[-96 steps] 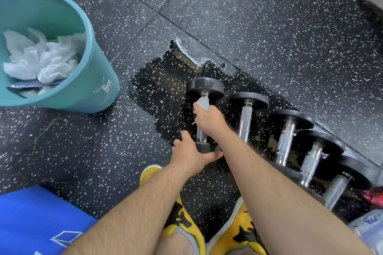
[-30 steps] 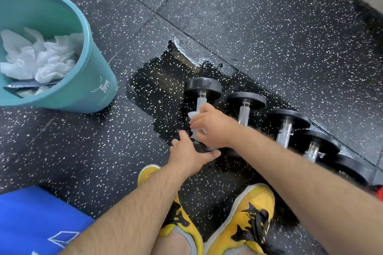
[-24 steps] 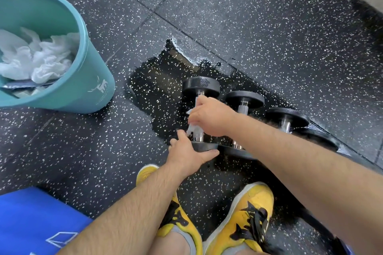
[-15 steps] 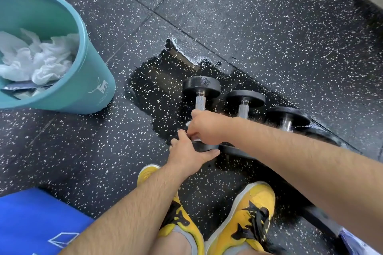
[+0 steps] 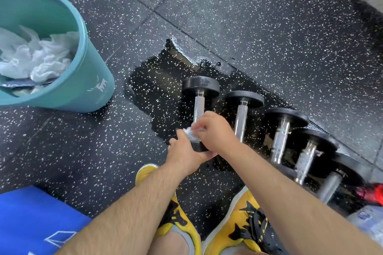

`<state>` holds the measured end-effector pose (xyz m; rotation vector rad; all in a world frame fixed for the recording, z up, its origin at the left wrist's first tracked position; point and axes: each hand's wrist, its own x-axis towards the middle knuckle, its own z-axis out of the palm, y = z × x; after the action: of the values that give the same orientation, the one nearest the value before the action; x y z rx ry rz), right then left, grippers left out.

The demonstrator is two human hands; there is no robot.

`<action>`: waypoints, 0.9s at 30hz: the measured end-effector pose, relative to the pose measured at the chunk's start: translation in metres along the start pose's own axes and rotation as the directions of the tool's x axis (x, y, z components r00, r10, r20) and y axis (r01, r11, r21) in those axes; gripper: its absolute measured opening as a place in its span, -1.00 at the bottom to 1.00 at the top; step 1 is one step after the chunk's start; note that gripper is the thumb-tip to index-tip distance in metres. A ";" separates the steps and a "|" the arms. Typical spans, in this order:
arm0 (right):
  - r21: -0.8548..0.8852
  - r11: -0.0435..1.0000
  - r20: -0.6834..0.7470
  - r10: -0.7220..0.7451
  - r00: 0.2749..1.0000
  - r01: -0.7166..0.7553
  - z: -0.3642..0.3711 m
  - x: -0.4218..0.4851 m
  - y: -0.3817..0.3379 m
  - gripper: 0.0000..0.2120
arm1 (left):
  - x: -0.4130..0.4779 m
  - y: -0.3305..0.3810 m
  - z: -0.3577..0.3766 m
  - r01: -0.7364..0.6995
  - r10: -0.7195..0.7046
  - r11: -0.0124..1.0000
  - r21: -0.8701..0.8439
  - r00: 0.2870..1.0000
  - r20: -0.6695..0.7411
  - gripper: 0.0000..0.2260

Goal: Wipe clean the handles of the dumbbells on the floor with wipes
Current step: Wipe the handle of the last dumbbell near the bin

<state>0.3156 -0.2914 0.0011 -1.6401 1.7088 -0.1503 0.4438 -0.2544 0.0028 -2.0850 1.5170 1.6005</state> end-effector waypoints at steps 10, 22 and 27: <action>0.348 0.873 -0.174 0.418 0.892 -0.341 0.010 -0.012 -0.010 -0.94 | 0.001 0.000 0.000 -0.006 0.006 1.000 -0.006 1.000 -0.012 -0.14; 0.214 0.810 0.042 0.551 0.833 -0.546 -0.006 -0.001 -0.004 -0.77 | 0.001 -0.001 0.003 -0.039 0.038 0.998 -0.049 0.999 -0.010 -0.08; 0.665 0.492 0.148 0.650 0.745 -0.562 0.003 0.014 -0.001 -0.81 | 0.003 -0.003 0.003 -0.035 0.034 0.998 -0.046 0.999 -0.017 -0.15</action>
<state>0.3192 -0.3027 -0.0064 -0.4250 1.9120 -0.4738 0.4441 -0.2524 -0.0023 -2.1122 1.5439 1.6502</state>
